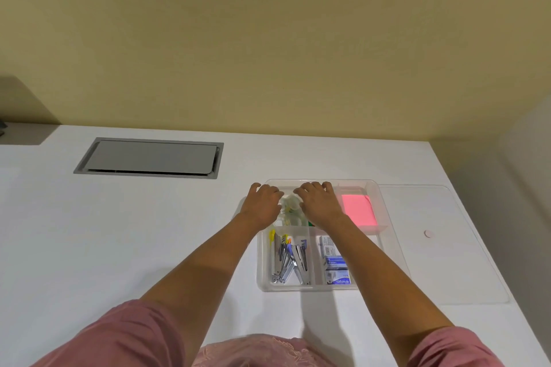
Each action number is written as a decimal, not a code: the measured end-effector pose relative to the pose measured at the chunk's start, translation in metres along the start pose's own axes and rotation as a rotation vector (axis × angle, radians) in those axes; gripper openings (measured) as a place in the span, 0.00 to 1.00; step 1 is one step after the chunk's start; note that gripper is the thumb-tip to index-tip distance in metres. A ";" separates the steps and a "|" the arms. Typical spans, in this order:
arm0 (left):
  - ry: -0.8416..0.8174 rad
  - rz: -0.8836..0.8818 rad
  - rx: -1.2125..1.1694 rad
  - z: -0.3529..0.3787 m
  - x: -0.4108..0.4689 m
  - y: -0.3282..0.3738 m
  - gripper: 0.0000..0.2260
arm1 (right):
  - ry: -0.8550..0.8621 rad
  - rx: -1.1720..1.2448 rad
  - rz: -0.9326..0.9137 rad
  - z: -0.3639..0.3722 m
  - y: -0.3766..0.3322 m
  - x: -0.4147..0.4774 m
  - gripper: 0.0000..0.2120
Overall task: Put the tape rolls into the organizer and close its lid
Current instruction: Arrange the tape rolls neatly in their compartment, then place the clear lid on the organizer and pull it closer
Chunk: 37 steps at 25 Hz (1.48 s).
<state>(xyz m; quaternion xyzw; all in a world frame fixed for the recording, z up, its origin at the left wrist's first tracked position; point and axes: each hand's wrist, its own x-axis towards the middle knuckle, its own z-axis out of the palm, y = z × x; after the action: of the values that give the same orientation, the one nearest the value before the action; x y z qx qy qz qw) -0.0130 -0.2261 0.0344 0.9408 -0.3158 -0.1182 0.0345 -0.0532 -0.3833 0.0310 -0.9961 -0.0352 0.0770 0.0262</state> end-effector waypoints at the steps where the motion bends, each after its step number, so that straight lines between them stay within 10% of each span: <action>1: 0.003 0.003 -0.012 -0.001 -0.006 0.000 0.18 | -0.002 0.000 0.014 -0.001 -0.003 -0.005 0.18; 18: 0.123 0.019 -0.075 -0.001 -0.063 0.031 0.16 | 0.149 0.110 0.163 0.009 -0.028 -0.079 0.16; 28: 0.172 -0.162 -0.171 0.012 0.026 0.163 0.16 | 0.206 0.092 0.147 0.000 0.143 -0.104 0.16; 37: 0.129 -0.137 -0.471 0.030 0.081 0.313 0.17 | 0.104 0.205 0.553 0.012 0.325 -0.165 0.18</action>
<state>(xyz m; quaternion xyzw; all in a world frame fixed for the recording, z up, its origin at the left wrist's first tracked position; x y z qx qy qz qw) -0.1411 -0.5247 0.0328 0.9315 -0.2124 -0.1302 0.2651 -0.1957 -0.7191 0.0255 -0.9626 0.2468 0.0334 0.1063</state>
